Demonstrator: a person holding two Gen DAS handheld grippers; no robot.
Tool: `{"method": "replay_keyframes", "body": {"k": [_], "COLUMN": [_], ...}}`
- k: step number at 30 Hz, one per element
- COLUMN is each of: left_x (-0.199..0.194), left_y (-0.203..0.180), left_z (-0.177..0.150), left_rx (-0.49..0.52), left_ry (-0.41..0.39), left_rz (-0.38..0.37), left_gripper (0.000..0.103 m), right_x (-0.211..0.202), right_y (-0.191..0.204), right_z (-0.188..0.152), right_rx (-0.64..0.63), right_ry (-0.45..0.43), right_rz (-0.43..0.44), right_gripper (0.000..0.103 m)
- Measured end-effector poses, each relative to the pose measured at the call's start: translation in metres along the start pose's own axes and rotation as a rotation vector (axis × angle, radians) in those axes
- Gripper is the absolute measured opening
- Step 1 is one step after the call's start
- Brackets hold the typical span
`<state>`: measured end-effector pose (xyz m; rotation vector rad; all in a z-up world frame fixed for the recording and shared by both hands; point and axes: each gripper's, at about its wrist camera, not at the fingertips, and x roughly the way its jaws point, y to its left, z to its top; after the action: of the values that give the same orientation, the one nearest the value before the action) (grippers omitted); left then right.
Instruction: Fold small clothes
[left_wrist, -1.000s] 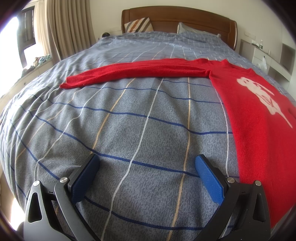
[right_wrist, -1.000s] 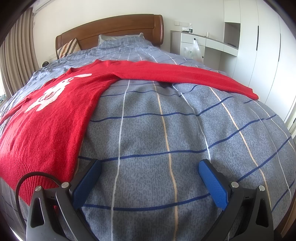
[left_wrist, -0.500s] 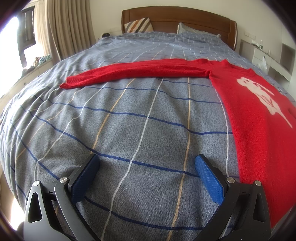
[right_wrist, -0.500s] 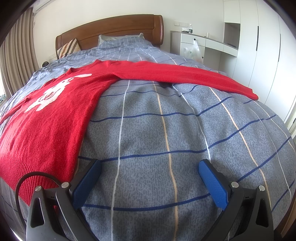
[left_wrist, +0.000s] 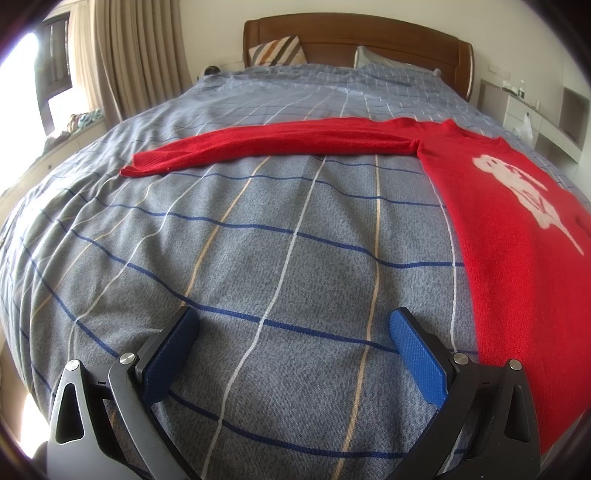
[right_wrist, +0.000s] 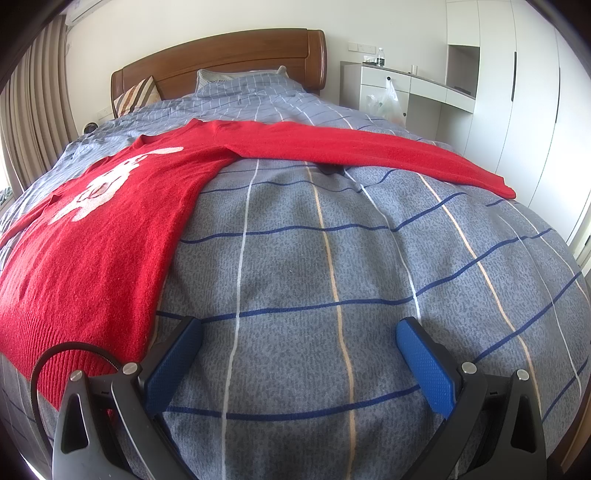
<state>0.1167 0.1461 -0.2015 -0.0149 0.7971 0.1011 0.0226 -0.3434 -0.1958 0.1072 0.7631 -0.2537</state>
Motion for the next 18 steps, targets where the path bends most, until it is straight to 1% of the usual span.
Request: {"method": "replay_keyframes", "body": {"k": [9, 11, 12, 13, 14, 16, 18], "left_x": [-0.001, -0.005, -0.008, -0.009, -0.011, -0.011, -0.008], "left_y": [0.001, 0.004, 0.006, 0.007, 0.009, 0.010, 0.009], "left_z": [0.000, 0.001, 0.001, 0.002, 0.002, 0.002, 0.003], "left_rx": [-0.005, -0.023, -0.028, -0.028, -0.027, -0.023, -0.021], "left_ry": [-0.001, -0.003, -0.005, -0.007, -0.009, -0.012, -0.013], "left_rz": [-0.005, -0.020, -0.027, -0.034, -0.040, -0.043, -0.039], "left_gripper": [0.103, 0.103, 0.103, 0.103, 0.103, 0.103, 0.103], "right_x": [0.000, -0.001, -0.005, -0.011, -0.022, -0.043, -0.050], "right_y": [0.000, -0.001, -0.004, -0.010, -0.021, -0.054, -0.094], "right_z": [0.000, 0.003, 0.006, 0.010, 0.015, 0.027, 0.047], "right_rx": [0.000, 0.000, 0.010, 0.043, 0.100, 0.267, 0.440], "right_ry": [0.000, 0.023, 0.039, 0.044, 0.022, -0.058, -0.099], "right_rz": [0.000, 0.012, 0.038, 0.085, 0.151, 0.269, 0.373], "right_gripper": [0.103, 0.103, 0.103, 0.102, 0.102, 0.102, 0.102]}}
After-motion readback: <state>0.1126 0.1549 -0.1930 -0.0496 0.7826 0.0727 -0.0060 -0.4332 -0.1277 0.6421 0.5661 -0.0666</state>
